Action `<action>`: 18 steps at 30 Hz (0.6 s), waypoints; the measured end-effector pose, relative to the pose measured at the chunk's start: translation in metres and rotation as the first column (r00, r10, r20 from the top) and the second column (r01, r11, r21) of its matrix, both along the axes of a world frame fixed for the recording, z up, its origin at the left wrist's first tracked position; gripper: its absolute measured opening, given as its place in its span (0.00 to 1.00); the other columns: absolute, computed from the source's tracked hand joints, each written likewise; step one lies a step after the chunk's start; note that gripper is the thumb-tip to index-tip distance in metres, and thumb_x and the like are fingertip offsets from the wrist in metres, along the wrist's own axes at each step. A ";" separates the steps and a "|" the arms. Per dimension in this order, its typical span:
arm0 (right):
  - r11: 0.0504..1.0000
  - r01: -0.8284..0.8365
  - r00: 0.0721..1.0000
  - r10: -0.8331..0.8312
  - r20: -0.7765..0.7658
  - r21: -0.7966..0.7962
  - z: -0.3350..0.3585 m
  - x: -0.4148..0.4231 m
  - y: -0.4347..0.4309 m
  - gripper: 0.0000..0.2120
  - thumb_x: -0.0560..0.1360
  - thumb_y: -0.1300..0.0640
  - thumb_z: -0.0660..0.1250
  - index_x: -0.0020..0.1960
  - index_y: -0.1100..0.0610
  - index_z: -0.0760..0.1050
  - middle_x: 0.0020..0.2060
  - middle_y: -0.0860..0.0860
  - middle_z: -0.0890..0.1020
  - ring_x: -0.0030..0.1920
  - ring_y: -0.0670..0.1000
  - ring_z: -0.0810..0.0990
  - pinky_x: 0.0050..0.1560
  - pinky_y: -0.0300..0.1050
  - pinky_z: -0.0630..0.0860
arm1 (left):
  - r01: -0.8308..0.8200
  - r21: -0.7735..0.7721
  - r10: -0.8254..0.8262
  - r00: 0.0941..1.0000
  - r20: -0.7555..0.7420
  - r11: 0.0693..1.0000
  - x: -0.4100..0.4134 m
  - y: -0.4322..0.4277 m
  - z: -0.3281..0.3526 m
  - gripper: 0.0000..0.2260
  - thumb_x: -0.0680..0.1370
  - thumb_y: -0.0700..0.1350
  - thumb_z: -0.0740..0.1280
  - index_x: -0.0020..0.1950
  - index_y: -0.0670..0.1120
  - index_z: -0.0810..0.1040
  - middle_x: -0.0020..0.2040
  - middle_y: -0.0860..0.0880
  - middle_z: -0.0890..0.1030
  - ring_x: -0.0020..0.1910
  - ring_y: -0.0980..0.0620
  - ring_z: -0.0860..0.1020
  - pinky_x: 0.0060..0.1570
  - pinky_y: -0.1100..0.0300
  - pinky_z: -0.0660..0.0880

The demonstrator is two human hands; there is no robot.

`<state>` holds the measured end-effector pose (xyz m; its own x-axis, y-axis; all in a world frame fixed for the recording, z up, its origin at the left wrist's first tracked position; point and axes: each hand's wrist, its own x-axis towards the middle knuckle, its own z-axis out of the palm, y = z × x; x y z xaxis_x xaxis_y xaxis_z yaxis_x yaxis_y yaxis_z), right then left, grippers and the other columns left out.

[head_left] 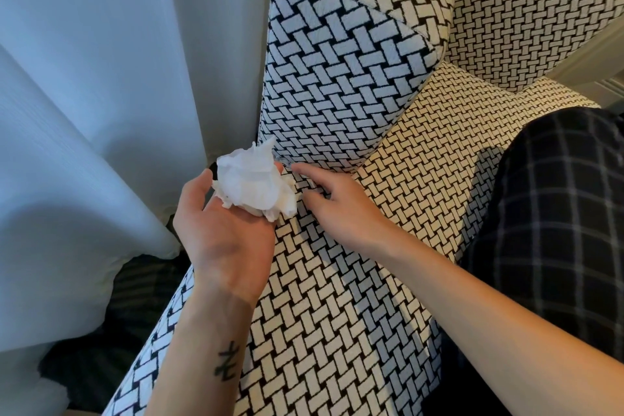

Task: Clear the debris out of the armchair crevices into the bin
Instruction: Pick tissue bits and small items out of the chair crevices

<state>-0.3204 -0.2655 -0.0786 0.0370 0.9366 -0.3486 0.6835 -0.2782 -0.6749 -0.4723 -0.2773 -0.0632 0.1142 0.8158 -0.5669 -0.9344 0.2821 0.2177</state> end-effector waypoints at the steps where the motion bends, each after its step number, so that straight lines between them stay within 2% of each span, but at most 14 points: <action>1: 0.999 0.010 1.000 -0.009 0.018 -0.032 -0.001 -0.002 0.003 0.27 0.76 0.46 0.58 0.74 0.32 0.64 0.74 0.51 0.69 0.74 0.52 0.65 0.75 0.56 0.64 | 0.000 -0.004 0.000 1.000 -0.009 1.000 0.000 0.000 0.000 0.23 0.82 0.50 0.58 0.71 0.38 0.74 0.66 0.36 0.80 0.68 0.38 0.78 0.74 0.44 0.65; 2: 0.997 0.020 0.999 -0.017 0.040 -0.071 -0.001 -0.005 0.006 0.27 0.76 0.45 0.58 0.74 0.30 0.63 0.73 0.53 0.70 0.76 0.57 0.61 0.77 0.61 0.58 | 0.005 -0.004 -0.005 1.000 -0.014 1.000 0.001 0.000 0.001 0.22 0.82 0.50 0.57 0.71 0.38 0.74 0.65 0.36 0.80 0.68 0.38 0.78 0.74 0.45 0.67; 3: 0.995 0.014 0.998 -0.008 0.057 -0.095 0.001 -0.007 0.008 0.26 0.78 0.45 0.57 0.74 0.30 0.63 0.72 0.56 0.70 0.76 0.60 0.60 0.77 0.61 0.55 | 0.009 -0.002 -0.009 1.000 -0.013 1.000 0.001 0.000 0.002 0.22 0.83 0.50 0.57 0.70 0.38 0.75 0.65 0.37 0.81 0.68 0.38 0.78 0.73 0.47 0.68; 5: 0.995 -0.013 0.997 0.021 0.075 -0.101 0.004 -0.009 0.013 0.24 0.81 0.47 0.56 0.75 0.31 0.62 0.73 0.56 0.68 0.77 0.61 0.56 0.76 0.56 0.51 | 0.010 -0.011 -0.010 1.000 -0.017 1.000 0.002 0.000 0.004 0.22 0.83 0.50 0.57 0.70 0.37 0.75 0.65 0.37 0.81 0.68 0.39 0.77 0.69 0.51 0.70; 7: 0.997 -0.017 0.996 0.023 0.084 -0.073 0.005 -0.010 0.015 0.24 0.82 0.50 0.55 0.76 0.33 0.64 0.76 0.53 0.68 0.78 0.59 0.56 0.76 0.52 0.51 | 0.007 -0.019 -0.008 1.000 -0.027 1.000 0.001 0.000 0.003 0.22 0.82 0.49 0.57 0.70 0.37 0.75 0.65 0.37 0.81 0.69 0.39 0.77 0.67 0.53 0.70; 10: 0.999 -0.022 0.993 0.027 0.112 -0.045 0.005 -0.007 0.010 0.25 0.82 0.54 0.53 0.76 0.36 0.65 0.76 0.53 0.69 0.76 0.59 0.60 0.76 0.52 0.52 | 0.005 -0.014 -0.005 1.000 -0.030 1.000 0.000 0.000 0.001 0.23 0.82 0.49 0.57 0.71 0.38 0.75 0.67 0.37 0.80 0.70 0.38 0.76 0.73 0.48 0.65; 13: 0.999 -0.029 0.998 0.030 0.052 -0.036 0.009 -0.001 0.003 0.26 0.83 0.58 0.52 0.77 0.37 0.64 0.76 0.55 0.63 0.77 0.56 0.54 0.76 0.51 0.52 | 0.011 0.002 -0.011 0.999 -0.033 1.000 0.000 0.000 -0.002 0.23 0.82 0.49 0.57 0.71 0.38 0.74 0.68 0.37 0.79 0.71 0.38 0.74 0.75 0.45 0.63; 18: 0.998 -0.059 0.992 0.058 0.109 0.008 0.001 0.005 0.001 0.28 0.82 0.61 0.52 0.77 0.38 0.66 0.75 0.48 0.68 0.76 0.53 0.59 0.74 0.44 0.51 | 0.012 0.002 -0.012 1.000 -0.025 1.000 0.000 0.001 -0.006 0.22 0.82 0.48 0.57 0.71 0.37 0.74 0.69 0.36 0.78 0.71 0.40 0.75 0.76 0.45 0.62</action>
<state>-0.3153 -0.2644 -0.0774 0.0192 0.9420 -0.3350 0.7681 -0.2284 -0.5983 -0.4724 -0.2760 -0.0691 0.1101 0.8155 -0.5682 -0.9252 0.2930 0.2413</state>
